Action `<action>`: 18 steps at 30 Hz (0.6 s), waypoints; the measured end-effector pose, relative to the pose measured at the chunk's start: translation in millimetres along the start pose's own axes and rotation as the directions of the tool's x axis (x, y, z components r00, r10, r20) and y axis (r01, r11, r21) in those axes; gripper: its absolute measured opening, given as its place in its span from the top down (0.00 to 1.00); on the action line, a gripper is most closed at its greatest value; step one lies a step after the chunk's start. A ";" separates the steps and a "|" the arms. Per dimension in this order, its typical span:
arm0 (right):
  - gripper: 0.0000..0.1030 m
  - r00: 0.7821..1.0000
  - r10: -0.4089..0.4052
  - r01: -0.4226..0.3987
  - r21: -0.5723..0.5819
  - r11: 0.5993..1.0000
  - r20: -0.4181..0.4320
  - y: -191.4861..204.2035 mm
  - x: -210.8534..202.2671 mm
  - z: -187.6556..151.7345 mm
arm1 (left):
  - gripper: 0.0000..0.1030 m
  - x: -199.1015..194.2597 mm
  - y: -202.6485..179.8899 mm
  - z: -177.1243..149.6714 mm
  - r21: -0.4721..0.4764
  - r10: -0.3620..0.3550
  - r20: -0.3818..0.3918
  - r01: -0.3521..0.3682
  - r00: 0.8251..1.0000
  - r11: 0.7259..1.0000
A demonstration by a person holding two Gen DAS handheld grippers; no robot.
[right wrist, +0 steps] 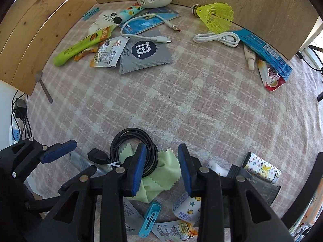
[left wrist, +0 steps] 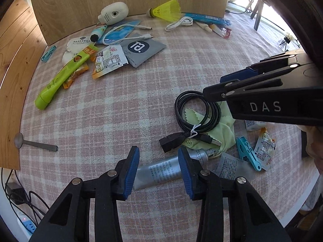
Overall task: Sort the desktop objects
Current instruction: 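Close the left gripper on the coiled black cable and lift it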
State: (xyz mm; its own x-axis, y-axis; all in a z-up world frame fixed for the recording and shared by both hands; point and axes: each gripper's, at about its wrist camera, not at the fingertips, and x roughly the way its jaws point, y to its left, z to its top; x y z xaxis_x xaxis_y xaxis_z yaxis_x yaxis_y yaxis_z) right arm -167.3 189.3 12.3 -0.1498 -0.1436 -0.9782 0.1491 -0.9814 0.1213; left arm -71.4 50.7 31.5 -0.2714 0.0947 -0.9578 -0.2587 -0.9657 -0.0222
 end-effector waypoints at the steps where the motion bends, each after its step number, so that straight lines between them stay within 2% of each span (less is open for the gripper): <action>1: 0.68 1.000 0.000 0.000 -0.003 1.000 -0.005 -0.3 2.4 0.7 | 0.64 2.3 0.6 1.4 -0.001 0.000 -0.005 0.000 1.000 1.000; 4: 0.68 0.999 0.018 -0.018 -0.014 1.000 -0.028 0.7 9.6 1.7 | 0.63 5.7 1.6 5.2 0.001 -0.015 -0.006 0.015 1.000 1.000; 7: 0.69 1.000 0.001 -0.002 -0.035 0.999 -0.026 5.3 11.7 4.4 | 0.63 9.9 0.2 8.0 0.016 -0.020 -0.010 0.020 1.000 1.000; 9: 0.74 1.000 -0.002 0.001 -0.038 0.999 -0.026 7.1 12.0 7.9 | 0.64 12.4 1.1 10.1 0.012 -0.025 -0.010 0.025 1.000 1.000; 12: 0.86 1.000 -0.019 0.019 -0.047 0.999 -0.014 9.3 11.4 12.6 | 0.72 14.3 3.3 13.8 -0.002 -0.037 -0.004 0.037 0.999 0.999; 16: 0.88 1.000 -0.004 0.003 -0.034 0.999 -0.011 9.3 10.1 15.4 | 0.85 13.9 5.0 16.5 -0.018 -0.071 0.016 0.071 0.997 0.997; 18: 0.89 1.000 0.011 -0.012 -0.018 1.000 -0.011 8.4 8.7 16.3 | 0.89 13.9 5.3 17.5 -0.030 -0.089 0.024 0.090 0.996 0.996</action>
State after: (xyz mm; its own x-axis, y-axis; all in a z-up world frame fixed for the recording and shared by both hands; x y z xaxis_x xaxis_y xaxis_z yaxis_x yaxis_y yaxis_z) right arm -183.3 177.7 7.6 -0.1376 -0.1535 -0.9785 0.1687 -0.9771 0.1295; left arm -92.8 51.1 23.1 -0.2691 0.1858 -0.9450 -0.2539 -0.9602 -0.1165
